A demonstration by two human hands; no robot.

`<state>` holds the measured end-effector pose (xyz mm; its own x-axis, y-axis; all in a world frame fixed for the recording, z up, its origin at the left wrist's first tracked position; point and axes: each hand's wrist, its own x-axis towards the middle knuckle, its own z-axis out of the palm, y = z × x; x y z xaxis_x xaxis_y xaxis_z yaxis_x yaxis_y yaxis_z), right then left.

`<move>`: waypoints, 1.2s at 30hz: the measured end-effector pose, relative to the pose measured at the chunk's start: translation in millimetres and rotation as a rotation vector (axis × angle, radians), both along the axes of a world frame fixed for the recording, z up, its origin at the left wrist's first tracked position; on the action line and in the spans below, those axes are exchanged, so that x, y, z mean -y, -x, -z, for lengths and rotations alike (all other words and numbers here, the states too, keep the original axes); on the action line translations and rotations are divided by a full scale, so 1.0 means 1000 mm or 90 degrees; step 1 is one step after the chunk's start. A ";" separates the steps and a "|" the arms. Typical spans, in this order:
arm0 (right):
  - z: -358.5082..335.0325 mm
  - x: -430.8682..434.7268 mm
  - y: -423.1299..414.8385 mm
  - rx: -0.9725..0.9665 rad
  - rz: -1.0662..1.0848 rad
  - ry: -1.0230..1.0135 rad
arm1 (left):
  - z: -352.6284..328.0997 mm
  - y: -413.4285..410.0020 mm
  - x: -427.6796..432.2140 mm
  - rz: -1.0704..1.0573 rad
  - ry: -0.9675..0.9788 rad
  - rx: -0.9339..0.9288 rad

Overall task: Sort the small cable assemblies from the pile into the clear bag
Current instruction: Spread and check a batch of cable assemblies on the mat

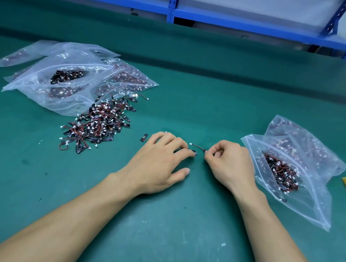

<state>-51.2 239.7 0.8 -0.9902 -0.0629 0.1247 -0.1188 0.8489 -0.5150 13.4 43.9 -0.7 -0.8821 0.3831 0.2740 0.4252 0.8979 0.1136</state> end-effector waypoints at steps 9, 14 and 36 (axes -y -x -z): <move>-0.003 0.002 -0.002 -0.013 0.013 0.118 | 0.000 0.001 0.002 -0.012 0.033 0.011; -0.008 0.006 -0.008 -0.027 -0.017 0.173 | -0.001 0.000 0.012 -0.007 0.007 0.009; -0.004 0.019 -0.019 -0.114 -0.275 0.066 | -0.006 -0.003 0.085 -0.164 -0.235 -0.029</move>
